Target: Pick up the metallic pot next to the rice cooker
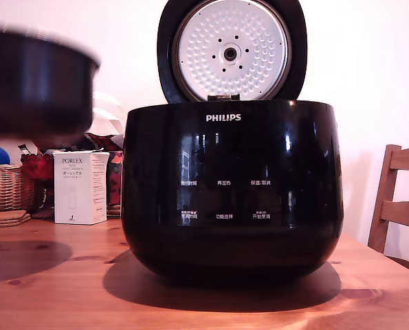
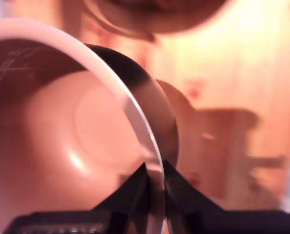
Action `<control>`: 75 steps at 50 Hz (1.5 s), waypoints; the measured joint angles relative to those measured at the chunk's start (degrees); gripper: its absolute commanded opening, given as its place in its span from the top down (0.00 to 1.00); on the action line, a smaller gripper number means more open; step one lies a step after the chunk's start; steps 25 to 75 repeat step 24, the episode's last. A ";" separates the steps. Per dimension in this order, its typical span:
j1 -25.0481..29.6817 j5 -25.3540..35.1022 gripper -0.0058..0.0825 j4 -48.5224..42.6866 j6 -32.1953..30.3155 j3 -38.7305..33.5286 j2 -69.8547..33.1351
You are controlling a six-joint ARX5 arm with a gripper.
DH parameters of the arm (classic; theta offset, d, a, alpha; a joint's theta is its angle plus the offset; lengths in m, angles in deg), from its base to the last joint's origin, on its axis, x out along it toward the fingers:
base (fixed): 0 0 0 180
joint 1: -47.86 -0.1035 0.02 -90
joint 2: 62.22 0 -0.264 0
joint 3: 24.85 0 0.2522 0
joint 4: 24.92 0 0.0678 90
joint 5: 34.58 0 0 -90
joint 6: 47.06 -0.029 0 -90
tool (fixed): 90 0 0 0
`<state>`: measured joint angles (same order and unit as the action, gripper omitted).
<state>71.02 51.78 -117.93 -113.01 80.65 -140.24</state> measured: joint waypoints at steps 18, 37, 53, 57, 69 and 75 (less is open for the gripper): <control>2.73 -0.02 0.96 -0.22 4.68 2.01 0.63; 2.73 -0.28 0.96 -0.26 4.79 2.01 0.63; 2.73 -0.28 0.96 -0.26 4.79 2.01 0.63; 2.73 -0.28 0.96 -0.26 4.79 2.01 0.63; 2.73 -0.28 0.96 -0.26 4.79 2.01 0.63; 2.73 -0.28 0.96 -0.26 4.79 2.01 0.63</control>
